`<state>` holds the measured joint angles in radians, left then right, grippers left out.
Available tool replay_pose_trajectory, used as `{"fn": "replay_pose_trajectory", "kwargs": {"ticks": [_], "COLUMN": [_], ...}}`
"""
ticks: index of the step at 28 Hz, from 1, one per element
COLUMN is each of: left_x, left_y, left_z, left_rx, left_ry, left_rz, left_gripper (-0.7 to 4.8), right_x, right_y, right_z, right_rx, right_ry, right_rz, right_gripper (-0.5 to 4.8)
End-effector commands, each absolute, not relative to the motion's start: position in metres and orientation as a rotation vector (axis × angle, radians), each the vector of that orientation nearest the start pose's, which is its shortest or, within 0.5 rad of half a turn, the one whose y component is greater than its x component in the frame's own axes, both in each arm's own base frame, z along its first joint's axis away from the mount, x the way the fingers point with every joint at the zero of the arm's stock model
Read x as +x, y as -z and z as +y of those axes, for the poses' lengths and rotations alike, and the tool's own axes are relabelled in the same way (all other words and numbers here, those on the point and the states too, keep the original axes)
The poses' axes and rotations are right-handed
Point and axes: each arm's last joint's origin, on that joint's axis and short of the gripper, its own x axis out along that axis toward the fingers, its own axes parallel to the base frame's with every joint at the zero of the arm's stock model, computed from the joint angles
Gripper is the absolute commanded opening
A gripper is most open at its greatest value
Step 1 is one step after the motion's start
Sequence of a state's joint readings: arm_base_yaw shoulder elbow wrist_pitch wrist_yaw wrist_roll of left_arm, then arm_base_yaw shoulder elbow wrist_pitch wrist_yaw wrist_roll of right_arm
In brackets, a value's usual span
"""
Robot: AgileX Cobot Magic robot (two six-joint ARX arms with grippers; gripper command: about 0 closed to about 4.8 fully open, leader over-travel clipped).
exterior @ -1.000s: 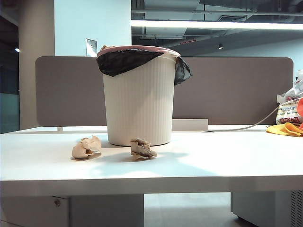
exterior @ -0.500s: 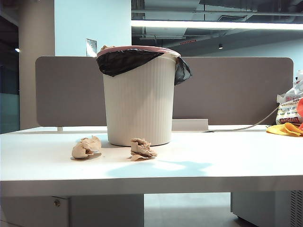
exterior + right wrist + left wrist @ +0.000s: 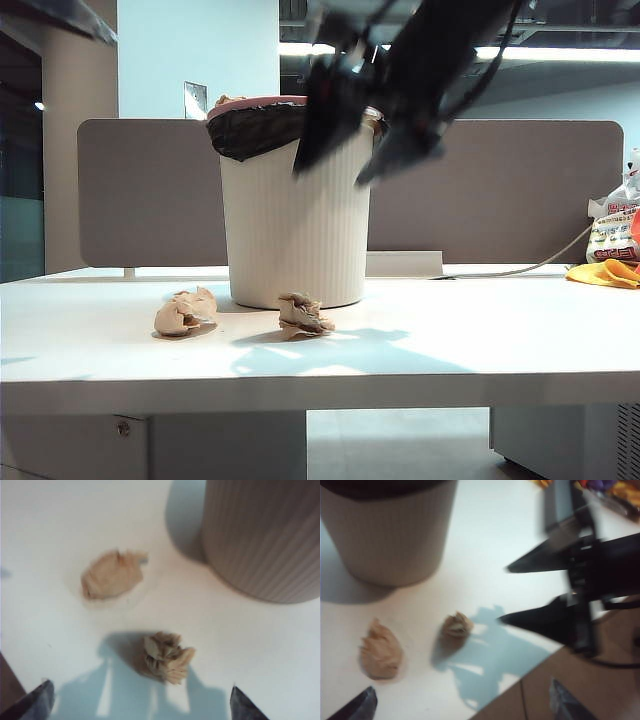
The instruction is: Pick up all the trash on the table and put it in the trash can.
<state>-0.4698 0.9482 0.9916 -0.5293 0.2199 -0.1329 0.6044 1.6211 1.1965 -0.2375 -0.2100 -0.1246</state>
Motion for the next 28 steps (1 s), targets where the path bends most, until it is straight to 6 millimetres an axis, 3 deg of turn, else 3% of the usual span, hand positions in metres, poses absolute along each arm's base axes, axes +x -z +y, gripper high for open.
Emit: {"fn": "replay_pose_trajectory", "kwargs": {"ticks": [1,8,17,24,25,28], "left_x": [0.178,0.193,0.194,0.193,0.193,0.193], "left_y": [-0.335,-0.315,-0.312,-0.311,-0.311,-0.31], "left_z": [-0.099,-0.107,-0.113,-0.113,-0.113,-0.113], "left_rx": [-0.069,-0.052,-0.03,-0.03,-0.029,-0.029], "left_ry": [0.665,0.646,0.66,0.662,0.662,0.661], "left_rz": [0.598,0.729,0.736,0.754,0.756,0.757], "left_gripper": [4.79,4.79,4.79,4.79,4.79,4.79], "right_x": [0.3,0.313,0.339,0.349,0.349,0.347], "right_y": [-0.239,-0.2,-0.188,-0.169,-0.167,-0.165], "right_z": [0.224,0.234,0.251,0.257,0.256,0.255], "right_rx": [-0.274,-0.313,-0.318,-0.353,-0.358,-0.364], "right_ry": [-0.866,-0.849,-0.825,-0.782,-0.771,-0.77], "right_rz": [0.626,0.693,0.673,0.824,0.843,0.884], "right_gripper": [4.79,4.79,4.79,4.79,4.5,2.2]}}
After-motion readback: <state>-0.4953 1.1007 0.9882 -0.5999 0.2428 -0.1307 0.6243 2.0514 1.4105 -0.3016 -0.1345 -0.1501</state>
